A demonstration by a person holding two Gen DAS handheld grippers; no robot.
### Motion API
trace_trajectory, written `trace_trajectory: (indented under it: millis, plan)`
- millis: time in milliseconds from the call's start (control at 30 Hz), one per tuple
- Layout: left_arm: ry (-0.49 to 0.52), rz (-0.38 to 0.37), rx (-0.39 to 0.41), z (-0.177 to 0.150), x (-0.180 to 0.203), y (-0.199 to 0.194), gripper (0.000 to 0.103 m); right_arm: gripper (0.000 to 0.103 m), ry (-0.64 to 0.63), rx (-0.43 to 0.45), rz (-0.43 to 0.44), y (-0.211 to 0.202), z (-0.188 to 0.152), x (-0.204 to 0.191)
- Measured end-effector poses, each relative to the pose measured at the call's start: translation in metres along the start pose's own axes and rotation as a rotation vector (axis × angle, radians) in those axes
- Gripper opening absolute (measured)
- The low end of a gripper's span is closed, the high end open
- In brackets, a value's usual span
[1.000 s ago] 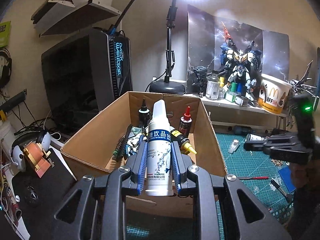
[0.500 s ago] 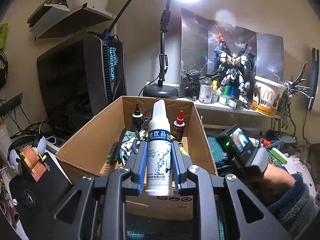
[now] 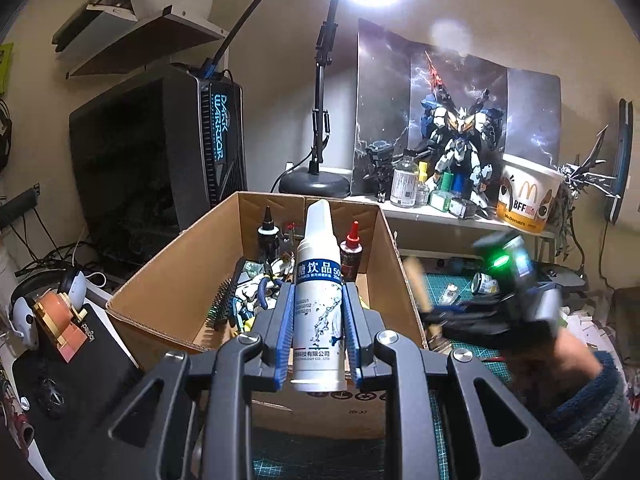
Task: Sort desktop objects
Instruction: 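Swing the right gripper with the paintbrush over the box beside the left gripper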
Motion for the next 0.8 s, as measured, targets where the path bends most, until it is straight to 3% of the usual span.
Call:
trace_trajectory:
  millis: [233,367,533,800]
  plan:
    - [0.005,0.010,0.012,0.004,0.000,-0.003,0.023,0.016,0.005,0.376,0.027,-0.131,0.062,-0.031]
    - [0.002,0.016,0.015,0.006,-0.001,-0.004,0.023,0.016,-0.016,0.497,0.059,-0.181,0.087,-0.063]
    - [0.007,0.020,0.027,0.010,-0.001,-0.008,0.023,0.016,-0.062,0.517,0.095,-0.192,0.100,-0.087]
    - [0.012,0.051,0.038,0.019,-0.010,-0.003,0.023,0.016,-0.079,0.478,0.135,-0.152,0.096,-0.096]
Point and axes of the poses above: each gripper's, at about its wrist camera, not at the fingertips, and y roughly the way its jaws point, x to its right, z to its top, the point moved 4 cm from there along y, roughly the way its jaws point, and after that the axes turned 15 degrees about x, right-handed, at the moved point
